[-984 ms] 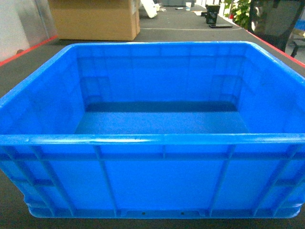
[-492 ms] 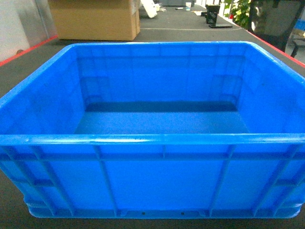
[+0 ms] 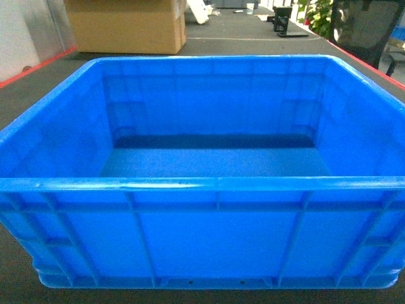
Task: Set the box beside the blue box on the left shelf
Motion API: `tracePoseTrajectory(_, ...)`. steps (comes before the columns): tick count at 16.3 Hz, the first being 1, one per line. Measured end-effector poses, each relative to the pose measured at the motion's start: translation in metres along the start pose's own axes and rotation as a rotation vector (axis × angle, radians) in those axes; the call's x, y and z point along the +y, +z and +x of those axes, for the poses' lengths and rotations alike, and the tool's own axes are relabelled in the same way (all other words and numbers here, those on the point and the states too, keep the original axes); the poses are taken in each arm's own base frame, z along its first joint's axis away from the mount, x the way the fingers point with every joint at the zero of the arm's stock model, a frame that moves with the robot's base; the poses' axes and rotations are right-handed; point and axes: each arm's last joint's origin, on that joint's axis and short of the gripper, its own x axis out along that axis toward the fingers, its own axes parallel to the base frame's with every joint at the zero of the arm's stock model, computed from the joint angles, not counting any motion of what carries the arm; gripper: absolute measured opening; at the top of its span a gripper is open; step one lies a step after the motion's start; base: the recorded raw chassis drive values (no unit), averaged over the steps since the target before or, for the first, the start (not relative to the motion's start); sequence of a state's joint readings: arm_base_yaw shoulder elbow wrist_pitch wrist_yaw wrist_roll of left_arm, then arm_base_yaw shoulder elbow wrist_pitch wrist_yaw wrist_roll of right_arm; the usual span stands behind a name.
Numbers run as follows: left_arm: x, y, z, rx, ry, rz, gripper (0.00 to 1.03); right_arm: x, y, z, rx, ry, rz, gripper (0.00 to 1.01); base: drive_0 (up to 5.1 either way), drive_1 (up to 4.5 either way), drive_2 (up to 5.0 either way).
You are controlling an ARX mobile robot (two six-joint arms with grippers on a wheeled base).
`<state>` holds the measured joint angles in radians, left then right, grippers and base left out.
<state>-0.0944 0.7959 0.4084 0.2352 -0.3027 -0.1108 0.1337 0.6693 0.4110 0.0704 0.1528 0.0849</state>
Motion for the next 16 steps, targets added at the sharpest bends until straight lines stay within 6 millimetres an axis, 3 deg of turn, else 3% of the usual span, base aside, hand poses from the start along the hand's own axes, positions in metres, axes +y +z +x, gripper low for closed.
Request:
tracePoseTrajectory(3, -0.018, 0.01, 0.049, 0.159, -0.083, 0.036, 0.98, 0.011, 0.022, 0.051, 0.121, 0.045, -0.029, 0.98, 0.0, 0.0, 0.0)
tracePoseTrajectory(7, -0.042, -0.01, 0.103, 0.399, -0.111, 0.077, 0.98, 0.021, 0.015, 0.121, 0.301, 0.038, -0.065, 0.98, 0.0, 0.0, 0.0)
tracePoseTrajectory(12, -0.05, -0.031, 0.123, 0.498, -0.095, 0.121, 0.96, 0.027, -0.015, 0.149, 0.41, 0.027, -0.095, 0.98, 0.0, 0.0, 0.0)
tracePoseTrajectory(14, -0.052, -0.033, 0.129, 0.532, -0.089, 0.131, 0.78, 0.028, -0.026, 0.155, 0.443, 0.021, -0.104, 0.98, 0.0, 0.0, 0.0)
tracePoseTrajectory(16, -0.053, -0.031, 0.131, 0.55, -0.099, 0.126, 0.58, 0.03, -0.027, 0.156, 0.434, 0.016, -0.109, 0.79, 0.0, 0.0, 0.0)
